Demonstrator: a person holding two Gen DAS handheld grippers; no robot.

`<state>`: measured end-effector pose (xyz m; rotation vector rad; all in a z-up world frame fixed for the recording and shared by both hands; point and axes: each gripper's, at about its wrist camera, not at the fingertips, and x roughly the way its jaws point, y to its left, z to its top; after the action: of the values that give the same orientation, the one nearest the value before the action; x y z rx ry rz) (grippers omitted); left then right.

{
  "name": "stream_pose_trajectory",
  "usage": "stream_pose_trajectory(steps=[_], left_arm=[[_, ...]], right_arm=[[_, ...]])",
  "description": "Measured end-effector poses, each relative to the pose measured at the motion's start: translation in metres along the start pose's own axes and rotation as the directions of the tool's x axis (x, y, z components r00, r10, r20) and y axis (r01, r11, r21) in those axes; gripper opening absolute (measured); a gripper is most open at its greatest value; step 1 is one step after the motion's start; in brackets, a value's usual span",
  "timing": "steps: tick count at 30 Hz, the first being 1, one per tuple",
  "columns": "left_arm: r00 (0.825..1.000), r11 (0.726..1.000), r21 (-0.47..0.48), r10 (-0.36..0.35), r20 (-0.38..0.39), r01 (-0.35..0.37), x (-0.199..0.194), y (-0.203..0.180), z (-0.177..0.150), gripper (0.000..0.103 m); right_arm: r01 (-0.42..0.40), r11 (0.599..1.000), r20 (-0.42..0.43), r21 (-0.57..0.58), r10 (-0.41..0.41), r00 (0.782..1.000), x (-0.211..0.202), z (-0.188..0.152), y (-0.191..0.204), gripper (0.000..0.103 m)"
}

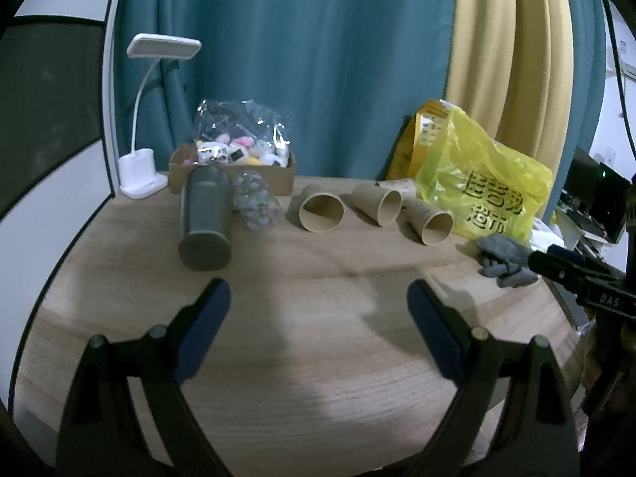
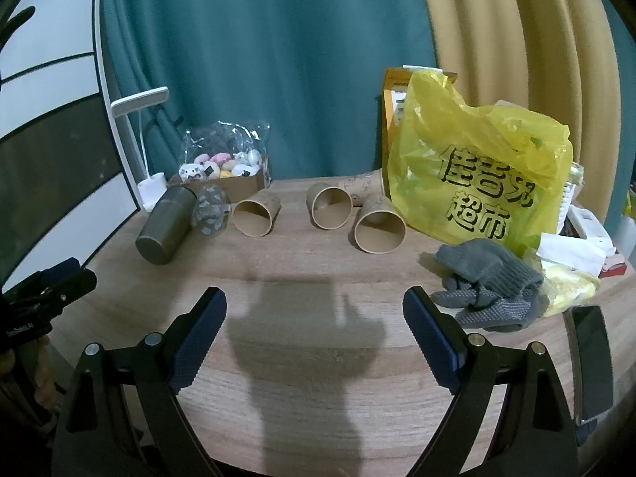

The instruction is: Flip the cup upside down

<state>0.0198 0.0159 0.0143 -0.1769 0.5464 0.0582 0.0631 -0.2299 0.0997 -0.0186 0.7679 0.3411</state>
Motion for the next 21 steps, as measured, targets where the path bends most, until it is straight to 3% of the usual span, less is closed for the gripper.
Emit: stream_pose_trajectory(steps=[6, 11, 21], left_arm=[[1.0, 1.0, -0.009, -0.001, -0.028, 0.0, 0.011, 0.002, 0.002, 0.092], [0.995, 1.0, -0.011, -0.02, -0.1, 0.019, 0.035, 0.007, 0.007, 0.092], [0.963, 0.995, 0.003, -0.1, -0.251, 0.104, 0.125, 0.002, 0.063, 0.092]], right_arm=[[0.0, 1.0, -0.007, 0.0, 0.0, 1.0, 0.008, 0.003, 0.0, 0.093], [0.004, 1.0, -0.027, 0.019, -0.003, 1.0, 0.02, 0.003, -0.012, 0.093], [0.018, 0.998, -0.067, 0.053, -0.015, 0.998, 0.059, 0.014, -0.043, 0.093]])
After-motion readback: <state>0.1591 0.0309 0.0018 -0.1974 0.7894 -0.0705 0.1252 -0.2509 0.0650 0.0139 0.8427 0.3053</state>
